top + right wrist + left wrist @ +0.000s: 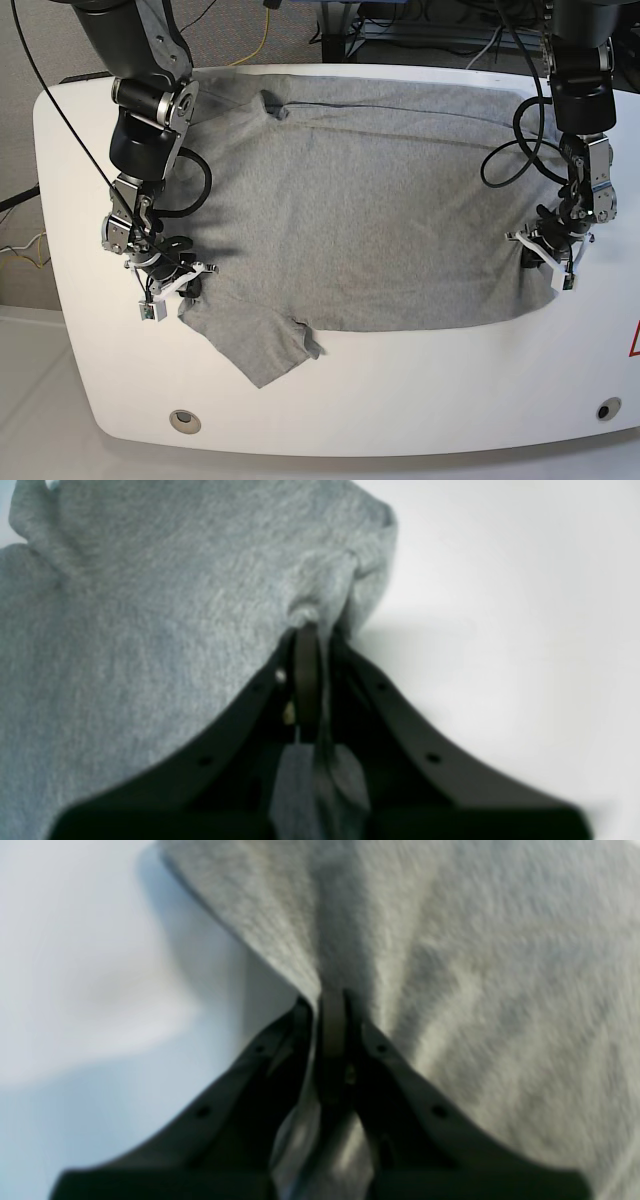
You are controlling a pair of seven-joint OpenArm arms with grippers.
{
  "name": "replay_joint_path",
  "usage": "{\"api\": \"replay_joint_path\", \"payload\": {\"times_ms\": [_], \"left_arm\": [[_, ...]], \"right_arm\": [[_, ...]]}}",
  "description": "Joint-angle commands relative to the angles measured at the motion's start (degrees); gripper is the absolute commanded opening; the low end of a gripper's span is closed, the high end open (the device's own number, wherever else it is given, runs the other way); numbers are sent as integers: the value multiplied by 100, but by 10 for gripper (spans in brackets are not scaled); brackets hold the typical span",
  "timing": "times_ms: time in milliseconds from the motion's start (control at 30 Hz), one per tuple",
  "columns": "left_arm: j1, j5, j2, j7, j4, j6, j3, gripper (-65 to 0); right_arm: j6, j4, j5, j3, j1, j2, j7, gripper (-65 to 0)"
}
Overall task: Fold the T-shirt properly
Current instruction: 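Lift the hem with both grippers and start folding toward the collar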
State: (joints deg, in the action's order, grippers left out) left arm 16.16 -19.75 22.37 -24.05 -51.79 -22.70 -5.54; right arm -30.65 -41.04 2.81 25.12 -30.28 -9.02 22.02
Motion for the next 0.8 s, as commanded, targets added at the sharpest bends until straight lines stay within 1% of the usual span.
{"api": "replay_joint_path", "payload": {"times_ms": [0, 200, 367, 567, 633, 767], "left_arm": [[102, -8, 79, -52, -276, -11, -13, -634], [102, -16, 79, -254, -505, -11, -13, -634], [102, -16, 79, -403, -645, -11, -22, -634], [14, 1, 79, -456, -926, 6, -31, -634], [-12, 1, 79, -553, -1050, 6, -31, -634], [-56, 1, 79, -773, -1340, 6, -31, -634]], "right_arm": [[-25, -244, -13, -3, -176, -17, 0, -650], [-25, -736, -13, -3, -150, 124, 308, -650], [-25, -1079, -13, -3, -132, 124, 624, -650], [-25, -1510, -13, -3, -123, 132, 950, -650], [-25, -1677, -13, -3, -44, 132, 1073, -650], [-25, -2011, -13, -3, 96, 132, 1152, -650]]}}
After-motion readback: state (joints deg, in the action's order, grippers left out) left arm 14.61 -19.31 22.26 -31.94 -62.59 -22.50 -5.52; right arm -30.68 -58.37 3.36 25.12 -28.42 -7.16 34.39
